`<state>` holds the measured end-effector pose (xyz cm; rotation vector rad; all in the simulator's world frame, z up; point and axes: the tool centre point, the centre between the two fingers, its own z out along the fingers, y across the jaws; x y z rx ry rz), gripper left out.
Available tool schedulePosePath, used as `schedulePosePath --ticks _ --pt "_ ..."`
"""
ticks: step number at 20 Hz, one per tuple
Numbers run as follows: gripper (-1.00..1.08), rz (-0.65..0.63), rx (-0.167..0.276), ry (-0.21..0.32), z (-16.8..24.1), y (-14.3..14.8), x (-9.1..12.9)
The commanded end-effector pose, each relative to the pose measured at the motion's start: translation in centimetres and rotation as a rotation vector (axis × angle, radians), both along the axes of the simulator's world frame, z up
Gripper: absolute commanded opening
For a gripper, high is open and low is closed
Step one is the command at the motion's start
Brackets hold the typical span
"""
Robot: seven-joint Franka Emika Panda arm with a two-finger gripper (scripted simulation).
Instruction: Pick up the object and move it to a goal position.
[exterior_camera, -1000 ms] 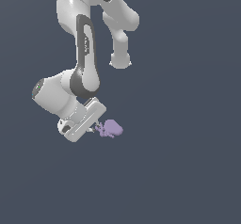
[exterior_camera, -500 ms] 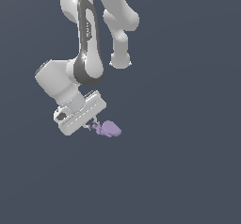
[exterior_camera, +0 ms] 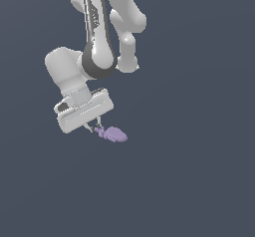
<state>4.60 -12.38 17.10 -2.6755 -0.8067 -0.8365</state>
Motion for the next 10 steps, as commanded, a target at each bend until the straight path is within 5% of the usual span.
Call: schedulePosePath --ticks 1,10 --pt "-1.0 -0.022 -0.013 -0.044 0.9 -0.1 -0.1" --pt "-1.0 -0.07 -0.035 -0.152 3.0 0.0 -0.4"
